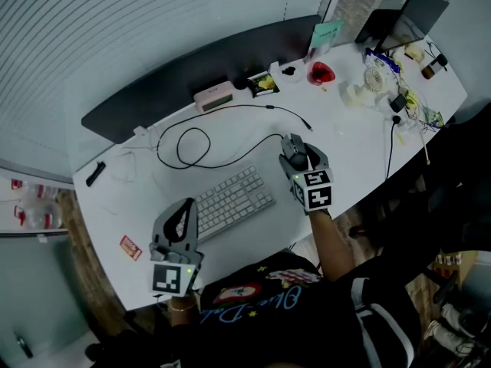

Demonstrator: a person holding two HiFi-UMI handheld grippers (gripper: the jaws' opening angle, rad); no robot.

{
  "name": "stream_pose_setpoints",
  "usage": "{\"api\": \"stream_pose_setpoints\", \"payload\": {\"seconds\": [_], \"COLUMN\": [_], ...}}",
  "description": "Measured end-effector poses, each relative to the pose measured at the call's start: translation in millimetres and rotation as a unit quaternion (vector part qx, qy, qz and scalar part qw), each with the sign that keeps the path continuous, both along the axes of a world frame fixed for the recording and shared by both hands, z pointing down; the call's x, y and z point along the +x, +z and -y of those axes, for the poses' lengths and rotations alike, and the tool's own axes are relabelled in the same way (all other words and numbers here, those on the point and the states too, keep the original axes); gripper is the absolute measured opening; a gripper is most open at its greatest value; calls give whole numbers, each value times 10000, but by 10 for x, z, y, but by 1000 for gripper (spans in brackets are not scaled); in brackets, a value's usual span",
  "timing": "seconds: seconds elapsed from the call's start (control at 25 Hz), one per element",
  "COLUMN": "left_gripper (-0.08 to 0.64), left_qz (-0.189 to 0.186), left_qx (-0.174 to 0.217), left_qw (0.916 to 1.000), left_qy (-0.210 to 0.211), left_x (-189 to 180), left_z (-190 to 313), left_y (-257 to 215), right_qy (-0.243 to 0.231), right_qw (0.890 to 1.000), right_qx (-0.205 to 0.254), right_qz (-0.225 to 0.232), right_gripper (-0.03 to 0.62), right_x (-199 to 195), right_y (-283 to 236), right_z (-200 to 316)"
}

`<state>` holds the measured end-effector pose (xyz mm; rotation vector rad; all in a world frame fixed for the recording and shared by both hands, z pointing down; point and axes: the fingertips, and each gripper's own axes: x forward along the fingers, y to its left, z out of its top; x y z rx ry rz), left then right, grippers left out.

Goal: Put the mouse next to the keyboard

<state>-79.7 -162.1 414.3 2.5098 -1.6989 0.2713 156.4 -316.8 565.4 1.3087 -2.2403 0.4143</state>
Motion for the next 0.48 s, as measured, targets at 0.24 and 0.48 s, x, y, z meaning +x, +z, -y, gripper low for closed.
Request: {"api": "stream_pose_setpoints", "payload": {"seconds": [0.24, 0.48], "left_gripper": [0, 0], "left_qz": [62, 145], "left_qx": [-39, -51], "left_qw": [10000, 9999], "left_qy": [39, 60], "left_x": [64, 77], "left_z": [-9, -19], "left_y": [8, -1], "right_qy": [-59, -108], "right_qw": [9998, 9990], "right_qx": [-186, -377], "right_qz": [-79, -190], "right_gripper": [301, 299], "right_x": [63, 97], "right_y": [220, 451], "right_z": [-151, -279]}}
